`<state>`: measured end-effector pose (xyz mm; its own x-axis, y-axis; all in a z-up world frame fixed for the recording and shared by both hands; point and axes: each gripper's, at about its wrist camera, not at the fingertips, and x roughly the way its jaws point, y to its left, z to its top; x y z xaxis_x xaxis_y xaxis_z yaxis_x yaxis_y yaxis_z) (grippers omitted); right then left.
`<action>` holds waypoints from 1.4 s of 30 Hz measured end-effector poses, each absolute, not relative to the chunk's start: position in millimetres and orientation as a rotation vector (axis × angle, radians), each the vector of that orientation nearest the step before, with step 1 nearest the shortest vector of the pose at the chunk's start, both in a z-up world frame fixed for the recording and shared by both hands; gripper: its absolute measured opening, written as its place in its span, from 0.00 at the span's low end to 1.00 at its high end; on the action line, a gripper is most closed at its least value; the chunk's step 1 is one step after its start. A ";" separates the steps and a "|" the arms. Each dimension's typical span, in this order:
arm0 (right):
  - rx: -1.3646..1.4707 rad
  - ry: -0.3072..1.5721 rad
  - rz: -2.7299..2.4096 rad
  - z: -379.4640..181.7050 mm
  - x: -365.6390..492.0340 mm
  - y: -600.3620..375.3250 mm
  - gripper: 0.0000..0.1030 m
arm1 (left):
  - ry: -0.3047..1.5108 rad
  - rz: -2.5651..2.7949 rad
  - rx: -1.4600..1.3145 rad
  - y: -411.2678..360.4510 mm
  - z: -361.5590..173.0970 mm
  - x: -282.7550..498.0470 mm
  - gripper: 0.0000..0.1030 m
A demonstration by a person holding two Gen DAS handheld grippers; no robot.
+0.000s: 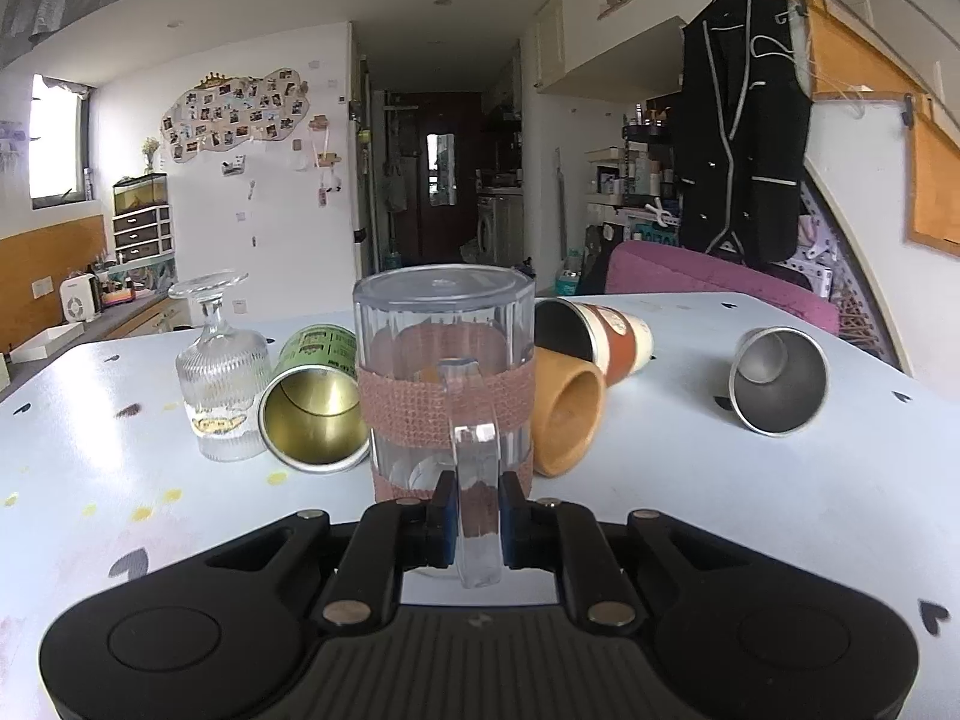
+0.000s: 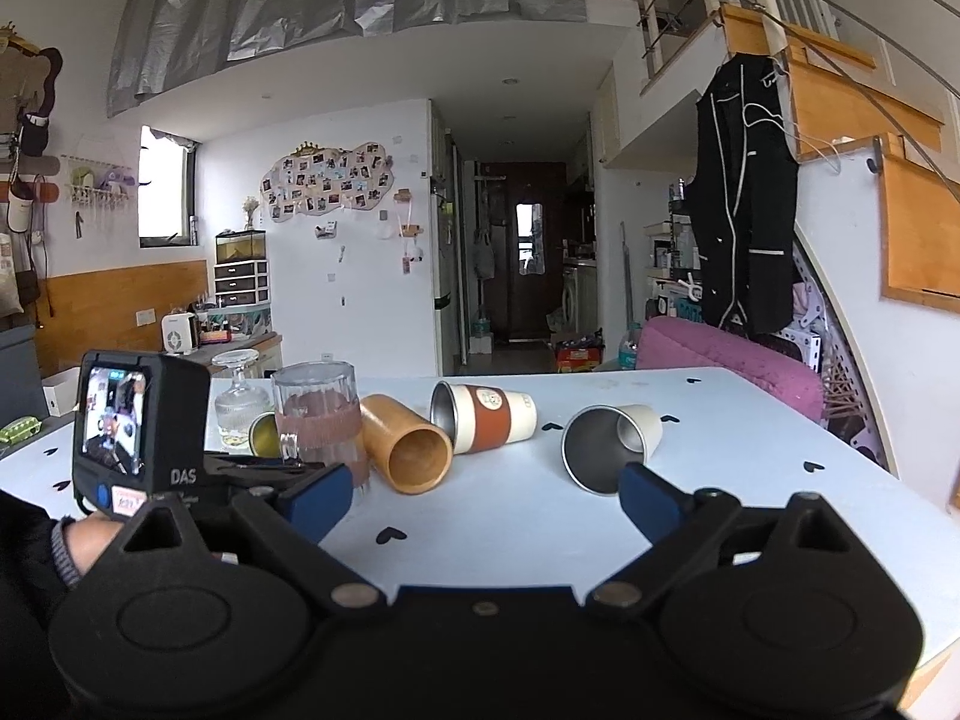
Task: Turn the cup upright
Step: 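Move the left gripper to the clear glass mug and grasp its rim, then lift the glass mug with the left gripper and tilt it toward the right gripper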
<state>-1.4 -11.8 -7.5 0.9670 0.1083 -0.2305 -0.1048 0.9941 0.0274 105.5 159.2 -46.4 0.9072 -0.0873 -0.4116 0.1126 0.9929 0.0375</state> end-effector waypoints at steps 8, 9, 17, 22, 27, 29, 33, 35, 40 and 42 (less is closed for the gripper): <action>0.023 0.238 0.117 -8.3 -0.4 -11.4 0.93 | 0.442 -0.179 0.052 176.5 -42.4 58.4 0.14; 0.024 0.239 0.121 -8.3 0.2 -12.1 0.93 | 0.443 -0.191 0.057 178.3 -42.2 52.3 0.14; 0.034 0.246 0.147 -7.9 2.6 -6.7 0.93 | 0.456 -0.283 0.060 198.6 -41.7 7.2 0.14; 0.034 0.253 0.165 -8.8 5.8 -3.5 0.93 | 0.458 -0.326 0.069 207.0 -34.9 -5.6 0.22; 0.048 0.273 0.198 -12.5 10.7 0.6 0.93 | 0.389 -0.316 0.086 212.7 -11.7 -11.2 0.65; 0.058 0.279 0.210 -14.0 12.1 0.6 0.93 | 0.366 -0.315 0.091 213.7 4.6 -3.4 0.71; 0.077 0.285 0.240 -16.8 10.3 -0.2 0.92 | 0.383 -0.318 0.102 204.6 28.9 28.1 0.75; 0.079 0.287 0.246 -17.3 10.4 -0.3 0.92 | 0.434 -0.340 0.109 197.1 34.1 48.1 0.75; 0.082 0.287 0.257 -17.8 9.2 -1.2 0.92 | 0.557 -0.340 0.139 179.7 30.4 82.6 0.79; 0.083 0.286 0.261 -17.4 8.5 -2.7 0.92 | 0.590 -0.336 0.152 175.9 26.6 89.8 0.79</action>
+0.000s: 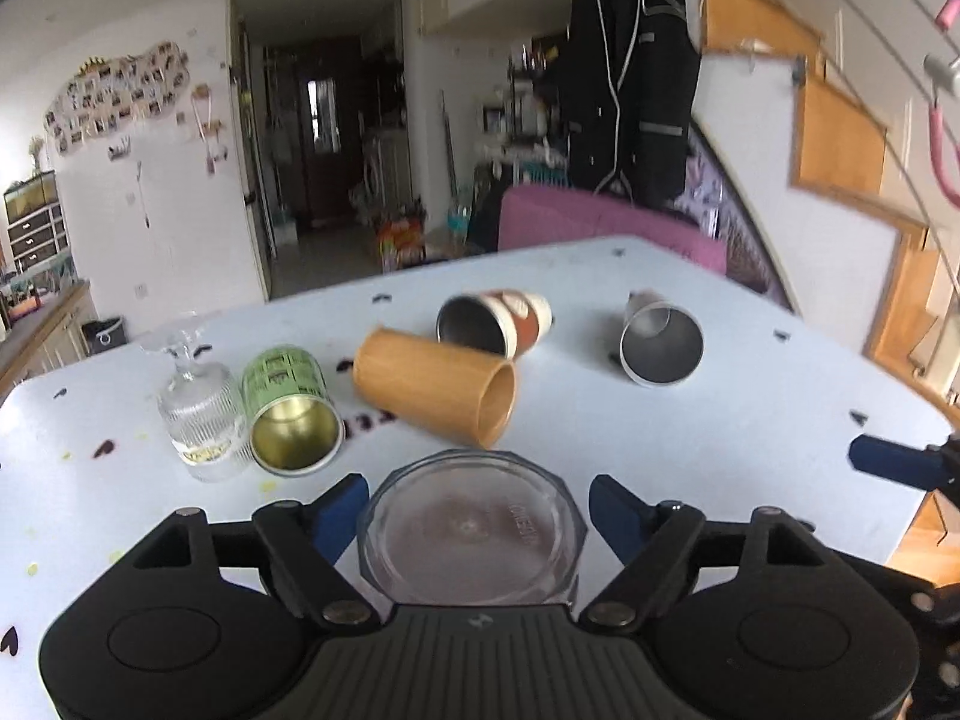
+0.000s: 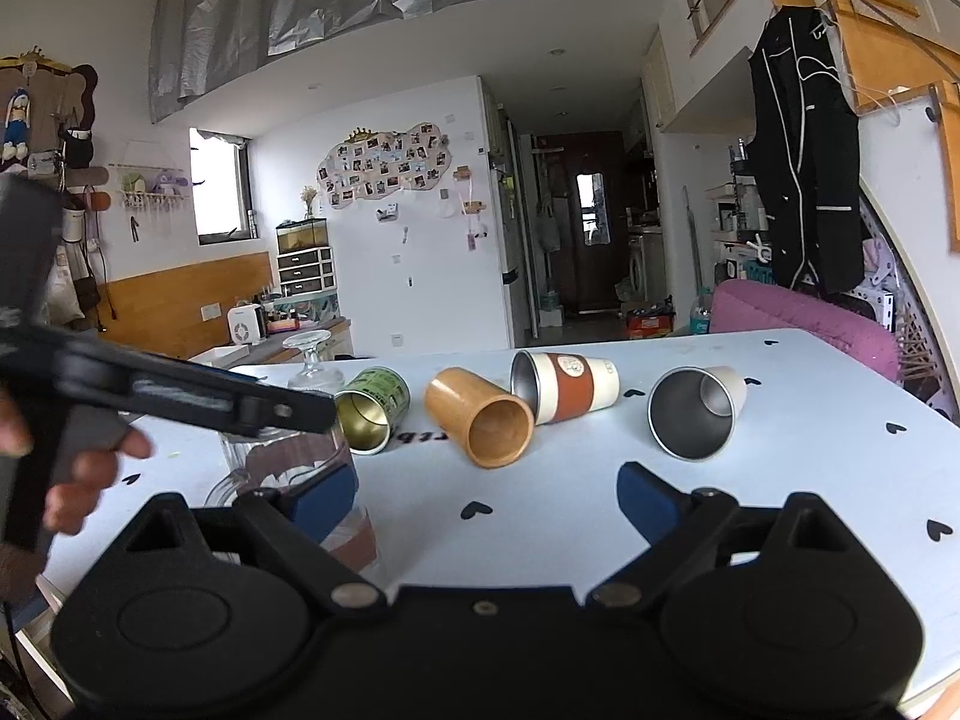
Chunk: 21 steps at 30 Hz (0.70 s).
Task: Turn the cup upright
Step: 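Lift the glass mug with the left gripper and tilt it toward the right gripper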
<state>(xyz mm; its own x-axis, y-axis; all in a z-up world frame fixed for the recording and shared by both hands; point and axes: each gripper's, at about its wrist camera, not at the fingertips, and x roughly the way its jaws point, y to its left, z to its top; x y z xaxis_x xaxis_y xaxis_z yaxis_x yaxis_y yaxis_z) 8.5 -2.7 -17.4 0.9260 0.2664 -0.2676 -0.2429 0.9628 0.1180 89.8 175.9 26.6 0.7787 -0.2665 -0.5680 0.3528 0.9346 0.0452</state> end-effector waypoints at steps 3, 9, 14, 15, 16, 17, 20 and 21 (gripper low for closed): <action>0.082 0.291 0.274 -17.8 9.1 -2.9 0.92 | 0.605 -0.318 0.130 185.4 19.9 90.2 0.73; 0.085 0.277 0.290 -18.5 8.3 -3.8 0.92 | 0.588 -0.322 0.023 211.0 19.4 81.5 0.72; 0.088 0.292 0.317 -21.0 14.9 1.9 0.92 | 0.564 -0.317 -0.144 250.0 16.5 70.9 0.74; 0.087 0.291 0.329 -20.9 15.7 3.7 0.92 | 0.552 -0.309 -0.170 259.3 14.9 66.1 0.74; 0.084 0.291 0.339 -21.0 16.5 6.0 0.92 | 0.536 -0.297 -0.190 268.0 13.3 60.7 0.74; 0.077 0.291 0.347 -21.5 17.3 8.6 0.92 | 0.520 -0.285 -0.211 277.1 11.3 55.1 0.75; 0.072 0.305 0.366 -20.6 12.4 13.7 0.92 | 0.495 -0.247 -0.277 305.6 4.9 39.5 0.76; 0.071 0.311 0.369 -21.5 13.8 15.4 0.92 | 0.493 -0.238 -0.291 312.5 3.0 35.0 0.74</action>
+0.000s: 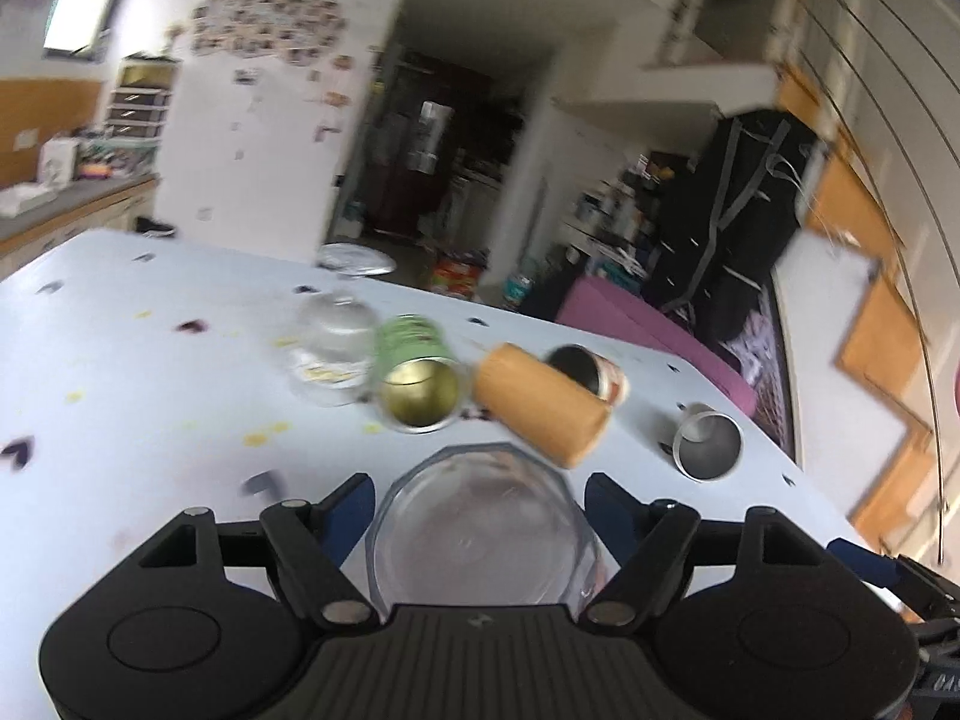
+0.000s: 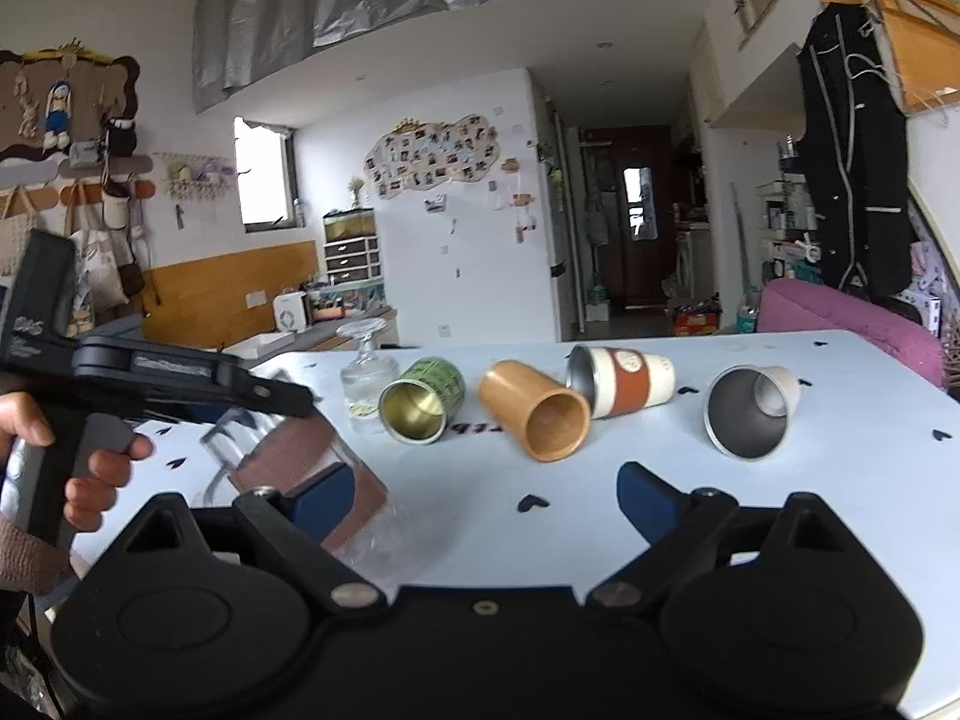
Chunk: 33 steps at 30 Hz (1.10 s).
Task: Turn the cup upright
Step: 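Lift the glass mug with the left gripper and tilt it toward the right gripper, then grasp the glass mug rim with the right gripper while the left gripper releases it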
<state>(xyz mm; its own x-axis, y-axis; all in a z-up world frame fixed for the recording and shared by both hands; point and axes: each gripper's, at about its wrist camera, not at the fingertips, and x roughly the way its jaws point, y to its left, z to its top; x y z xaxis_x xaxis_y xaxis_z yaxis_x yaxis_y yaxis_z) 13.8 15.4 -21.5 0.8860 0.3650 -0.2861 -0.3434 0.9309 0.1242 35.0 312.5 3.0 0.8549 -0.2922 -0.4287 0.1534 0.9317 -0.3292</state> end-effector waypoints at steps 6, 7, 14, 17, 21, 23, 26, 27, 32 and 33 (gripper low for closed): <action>0.069 0.332 0.404 -22.0 15.6 28.5 0.92 | 0.551 -0.203 -0.352 344.9 -21.6 21.0 0.57; 0.067 0.337 0.412 -22.4 16.3 31.1 0.92 | 0.544 -0.193 -0.352 347.1 -25.1 19.6 0.56; 0.133 0.423 0.516 -18.7 32.3 49.5 0.90 | 0.534 -0.221 -0.375 357.3 -33.0 15.3 0.57; 0.273 0.538 0.578 -20.6 51.1 55.7 0.90 | 0.531 -0.212 -0.376 357.6 -34.6 13.9 0.59; 0.563 0.769 0.643 -44.4 79.7 63.3 0.90 | 0.525 -0.197 -0.379 357.6 -36.6 12.5 0.60; 0.691 0.864 0.662 -60.3 89.7 69.1 0.90 | 0.524 -0.180 -0.375 357.8 -35.0 11.3 0.60; 0.814 0.924 0.633 -75.9 96.0 77.1 0.90 | 0.518 -0.147 -0.369 364.3 -33.9 9.8 0.59; 0.842 0.930 0.618 -87.1 95.8 82.0 0.90 | 0.520 -0.139 -0.367 366.6 -33.9 9.6 0.59; 1.005 0.959 0.543 -108.9 100.3 88.9 0.89 | 0.534 -0.138 -0.386 376.9 -38.1 8.9 0.60; 1.034 0.951 0.539 -110.4 100.1 90.3 0.91 | 0.533 -0.139 -0.379 376.7 -37.6 8.5 0.61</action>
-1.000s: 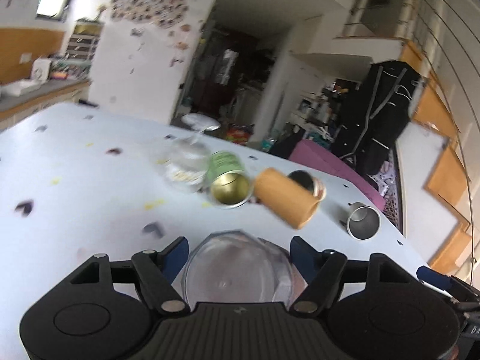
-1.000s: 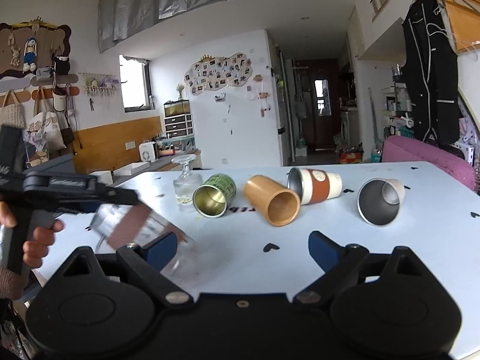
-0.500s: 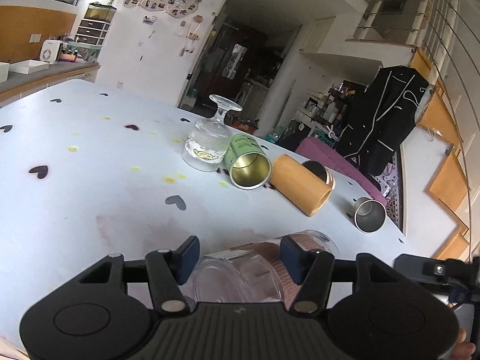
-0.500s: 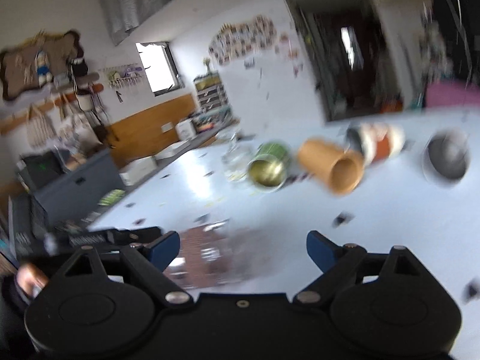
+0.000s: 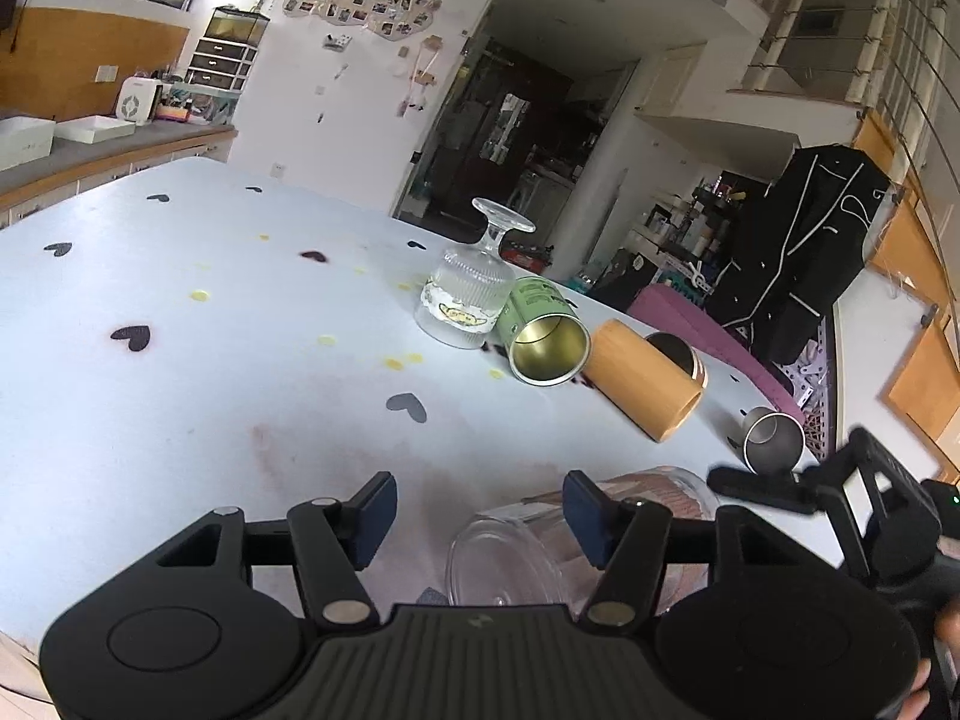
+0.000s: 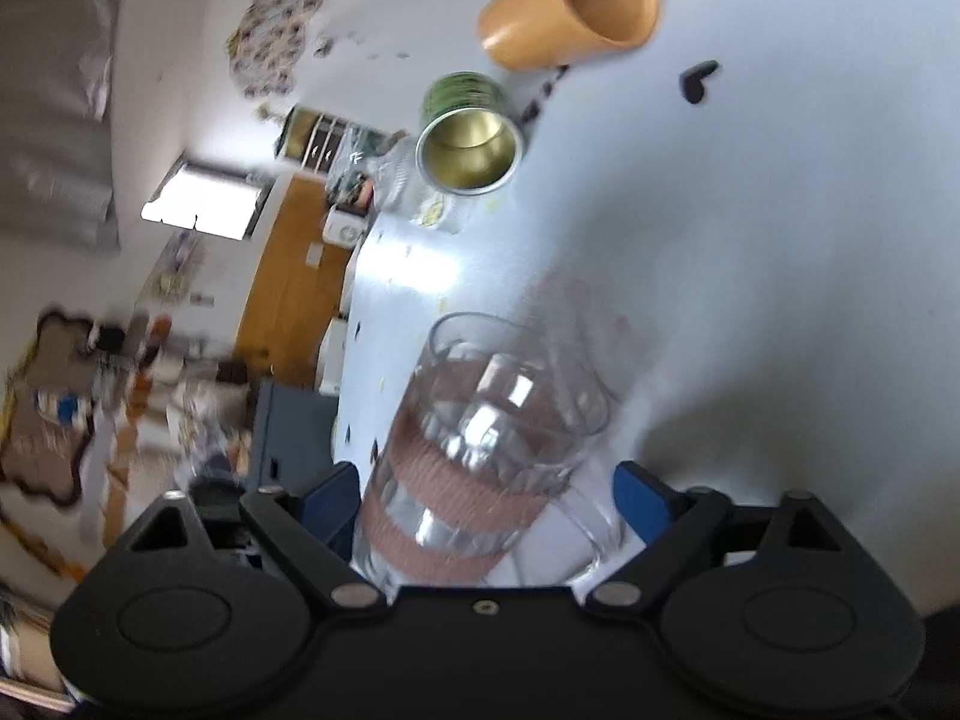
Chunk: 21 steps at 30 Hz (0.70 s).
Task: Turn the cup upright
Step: 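Grasp the glass mug rim with the right gripper while the left gripper releases it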
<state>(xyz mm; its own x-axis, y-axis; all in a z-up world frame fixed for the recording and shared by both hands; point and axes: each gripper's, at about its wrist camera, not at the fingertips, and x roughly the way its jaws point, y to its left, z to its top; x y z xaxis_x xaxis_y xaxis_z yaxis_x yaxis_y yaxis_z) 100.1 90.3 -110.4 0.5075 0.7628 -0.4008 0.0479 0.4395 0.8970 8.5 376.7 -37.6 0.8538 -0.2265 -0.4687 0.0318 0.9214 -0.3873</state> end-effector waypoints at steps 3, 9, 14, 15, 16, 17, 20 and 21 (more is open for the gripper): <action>1.100 0.947 0.523 -115.0 99.5 98.0 0.92 | 0.531 -0.138 -0.354 374.0 -36.3 7.2 0.61; 1.058 0.972 0.450 -99.2 103.5 112.0 0.96 | 0.520 -0.154 -0.342 374.2 -38.1 5.3 0.60; 1.014 0.995 0.377 -96.6 107.8 116.4 0.98 | 0.519 -0.158 -0.344 375.7 -38.8 4.5 0.60; 0.994 0.998 0.364 -94.9 107.6 116.8 0.95 | 0.518 -0.156 -0.342 375.9 -38.4 4.0 0.60; 0.966 0.996 0.352 -92.2 107.1 118.6 0.92 | 0.518 -0.160 -0.344 376.3 -38.5 3.7 0.60; 0.931 0.991 0.342 -89.9 106.4 119.9 0.84 | 0.517 -0.162 -0.346 376.6 -38.8 3.3 0.60; 0.911 0.983 0.373 -91.3 108.6 117.3 0.83 | 0.510 -0.167 -0.351 375.8 -39.1 2.1 0.60; 0.899 0.979 0.380 -89.9 108.7 117.2 0.83 | 0.506 -0.170 -0.352 375.0 -39.2 1.4 0.60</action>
